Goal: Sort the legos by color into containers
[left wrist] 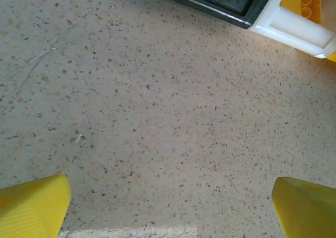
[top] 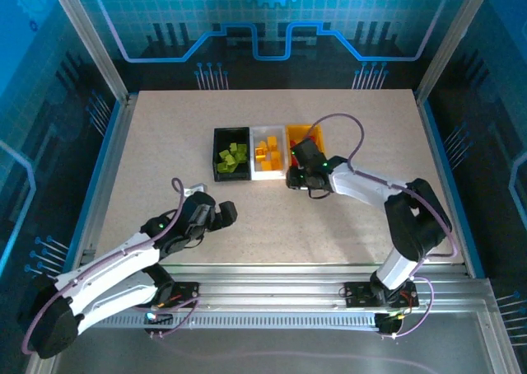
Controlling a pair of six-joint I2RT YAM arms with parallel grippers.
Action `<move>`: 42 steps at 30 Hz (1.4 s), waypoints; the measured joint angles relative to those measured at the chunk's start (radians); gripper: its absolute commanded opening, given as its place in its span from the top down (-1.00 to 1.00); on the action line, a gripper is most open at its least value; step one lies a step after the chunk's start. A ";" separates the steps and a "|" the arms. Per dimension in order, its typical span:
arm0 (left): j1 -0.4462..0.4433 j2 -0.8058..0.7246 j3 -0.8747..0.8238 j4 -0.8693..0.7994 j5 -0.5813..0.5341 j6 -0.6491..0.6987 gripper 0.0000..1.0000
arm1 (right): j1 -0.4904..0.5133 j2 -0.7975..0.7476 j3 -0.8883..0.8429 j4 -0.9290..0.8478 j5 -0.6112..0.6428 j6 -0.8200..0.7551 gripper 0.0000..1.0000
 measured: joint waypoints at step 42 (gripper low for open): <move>0.358 0.118 0.035 0.397 -0.407 0.404 -0.98 | -0.079 -0.457 -0.232 0.238 0.125 -0.090 -1.00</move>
